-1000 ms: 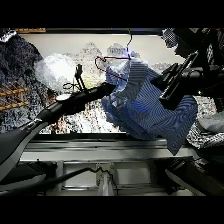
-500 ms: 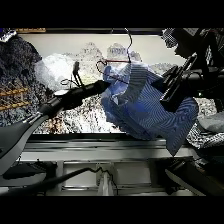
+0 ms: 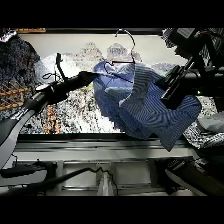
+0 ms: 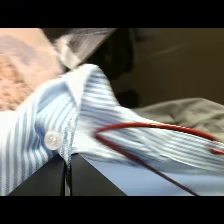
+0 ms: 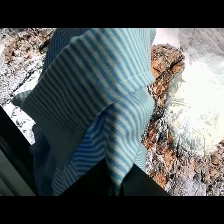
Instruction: Fold the clothes and pants, and hang the long-sleeved shirts on hangers.
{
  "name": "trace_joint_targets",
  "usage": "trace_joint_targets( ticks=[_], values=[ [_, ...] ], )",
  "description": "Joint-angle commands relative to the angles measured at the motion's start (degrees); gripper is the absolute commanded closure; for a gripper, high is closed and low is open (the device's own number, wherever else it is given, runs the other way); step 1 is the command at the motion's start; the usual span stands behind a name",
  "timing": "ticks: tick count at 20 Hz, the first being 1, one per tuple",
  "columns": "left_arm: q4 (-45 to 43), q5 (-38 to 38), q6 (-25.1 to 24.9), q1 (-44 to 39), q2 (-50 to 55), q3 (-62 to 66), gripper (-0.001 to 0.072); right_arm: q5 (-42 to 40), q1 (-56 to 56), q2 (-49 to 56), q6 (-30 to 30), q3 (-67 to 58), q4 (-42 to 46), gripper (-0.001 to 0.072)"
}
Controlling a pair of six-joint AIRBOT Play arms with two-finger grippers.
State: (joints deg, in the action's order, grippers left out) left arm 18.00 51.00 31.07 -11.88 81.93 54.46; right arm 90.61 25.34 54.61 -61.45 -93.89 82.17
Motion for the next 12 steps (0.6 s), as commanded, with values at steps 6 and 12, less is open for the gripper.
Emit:
trace_joint_targets(
  ticks=[6, 12],
  values=[
    [-0.8, 4.4, -3.0, 2.4, -2.3, 0.1, 0.0694, 0.9, 0.0, 2.4, -0.5, 0.0, 0.2, 0.0686],
    [-10.9, -0.3, -3.0, 2.6, -2.3, 0.1, 0.0694, -5.7, 0.0, -1.2, -2.0, -0.2, -4.8, 0.0687]
  ],
)
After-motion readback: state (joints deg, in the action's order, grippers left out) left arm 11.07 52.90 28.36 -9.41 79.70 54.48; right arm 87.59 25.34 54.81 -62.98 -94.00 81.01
